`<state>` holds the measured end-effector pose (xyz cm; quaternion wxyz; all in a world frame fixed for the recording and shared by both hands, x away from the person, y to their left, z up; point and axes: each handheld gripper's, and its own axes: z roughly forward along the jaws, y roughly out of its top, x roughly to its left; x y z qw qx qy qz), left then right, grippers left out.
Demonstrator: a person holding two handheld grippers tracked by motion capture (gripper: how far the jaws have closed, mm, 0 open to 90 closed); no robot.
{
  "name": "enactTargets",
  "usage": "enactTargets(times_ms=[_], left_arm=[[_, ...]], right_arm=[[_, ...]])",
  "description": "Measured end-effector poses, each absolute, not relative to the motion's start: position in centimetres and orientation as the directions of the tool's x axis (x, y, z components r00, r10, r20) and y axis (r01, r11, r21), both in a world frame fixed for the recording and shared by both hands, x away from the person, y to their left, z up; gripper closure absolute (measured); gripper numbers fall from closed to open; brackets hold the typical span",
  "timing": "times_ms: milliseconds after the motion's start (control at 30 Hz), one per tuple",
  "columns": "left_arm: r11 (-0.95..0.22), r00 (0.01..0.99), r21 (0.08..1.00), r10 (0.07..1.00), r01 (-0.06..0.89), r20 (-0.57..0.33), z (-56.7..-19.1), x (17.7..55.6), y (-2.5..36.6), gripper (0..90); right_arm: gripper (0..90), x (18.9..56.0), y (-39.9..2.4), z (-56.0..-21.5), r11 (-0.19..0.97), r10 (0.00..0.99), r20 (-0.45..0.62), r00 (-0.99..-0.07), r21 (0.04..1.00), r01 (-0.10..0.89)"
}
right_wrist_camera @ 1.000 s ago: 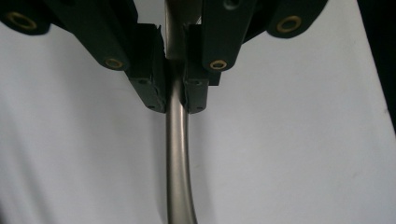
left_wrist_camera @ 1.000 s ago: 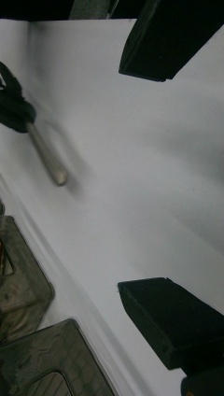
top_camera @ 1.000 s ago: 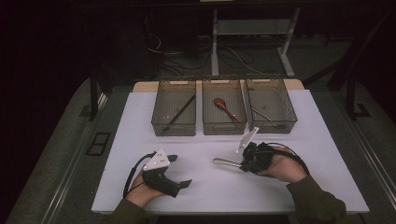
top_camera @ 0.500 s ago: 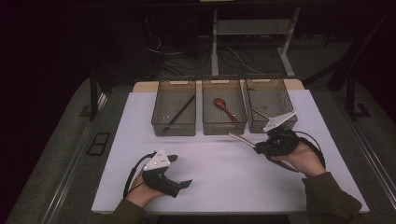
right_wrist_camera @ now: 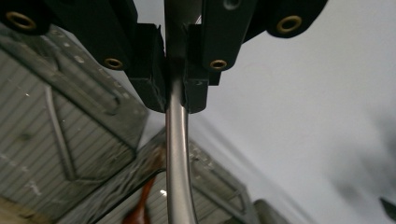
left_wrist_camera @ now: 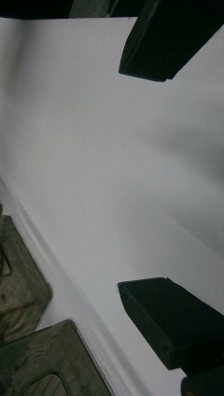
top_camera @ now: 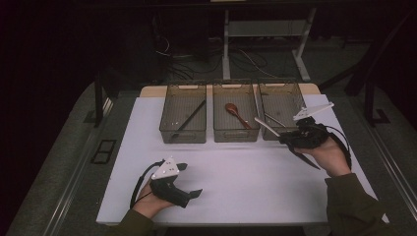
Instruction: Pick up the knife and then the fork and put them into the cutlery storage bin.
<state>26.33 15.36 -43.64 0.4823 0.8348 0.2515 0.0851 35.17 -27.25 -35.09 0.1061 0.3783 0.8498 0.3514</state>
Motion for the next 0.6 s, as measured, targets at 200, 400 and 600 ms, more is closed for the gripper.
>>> enactTargets(times_ms=[200, 400, 600], left_arm=[[-0.406, 0.859, 0.848, 0.502, 0.340, -0.105, -43.7, 26.4, 15.3, 0.0], [-0.405, 0.860, 0.849, 0.500, 0.339, -0.105, -43.7, 26.4, 15.3, 0.0], [-0.404, 0.860, 0.849, 0.498, 0.339, -0.106, -43.6, 26.3, 15.4, 0.0]], right_arm=[[79.6, 36.8, -27.8, -34.7, 0.428, 0.753, 0.083, -0.653, 0.692, 0.582], [79.6, 39.0, -28.4, -33.8, 0.378, 0.792, 0.088, -0.604, 0.706, 0.599], [79.6, 41.7, -29.3, -33.0, 0.321, 0.832, 0.093, -0.547, 0.724, 0.611]])
